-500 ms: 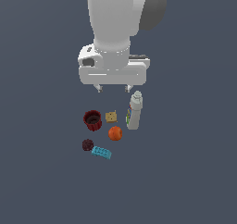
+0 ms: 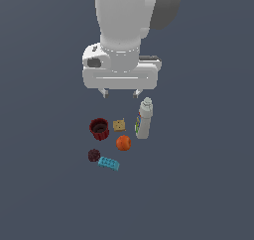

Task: Pick up a designated object from a clutter of objects.

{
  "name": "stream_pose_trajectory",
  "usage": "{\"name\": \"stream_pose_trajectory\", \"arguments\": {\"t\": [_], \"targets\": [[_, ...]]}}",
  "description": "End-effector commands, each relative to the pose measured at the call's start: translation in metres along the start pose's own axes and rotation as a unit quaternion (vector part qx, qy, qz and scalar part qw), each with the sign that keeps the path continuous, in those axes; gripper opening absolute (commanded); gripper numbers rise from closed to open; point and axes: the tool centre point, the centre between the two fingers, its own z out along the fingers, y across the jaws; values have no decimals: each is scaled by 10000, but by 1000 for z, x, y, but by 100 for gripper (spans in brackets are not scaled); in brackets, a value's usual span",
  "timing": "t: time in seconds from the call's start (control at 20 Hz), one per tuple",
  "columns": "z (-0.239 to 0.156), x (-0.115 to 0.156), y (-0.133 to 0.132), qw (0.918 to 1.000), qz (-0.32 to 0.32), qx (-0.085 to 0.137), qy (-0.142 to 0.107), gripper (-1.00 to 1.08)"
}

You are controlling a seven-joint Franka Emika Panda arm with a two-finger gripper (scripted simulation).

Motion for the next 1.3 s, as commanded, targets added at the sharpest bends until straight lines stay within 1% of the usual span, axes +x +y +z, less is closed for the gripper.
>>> {"name": "stream_pose_trajectory", "arguments": {"t": [0.0, 0.3, 0.65, 0.95, 1.25], "targets": [[-4, 1, 1, 10000, -33, -46, 24, 100], [-1, 3, 2, 10000, -50, -36, 21, 100], [20, 18, 13, 9997, -227, -5, 24, 100], [57, 40, 33, 9987, -505, 41, 31, 100], [113, 64, 62, 9961, -882, 92, 48, 100]]}}
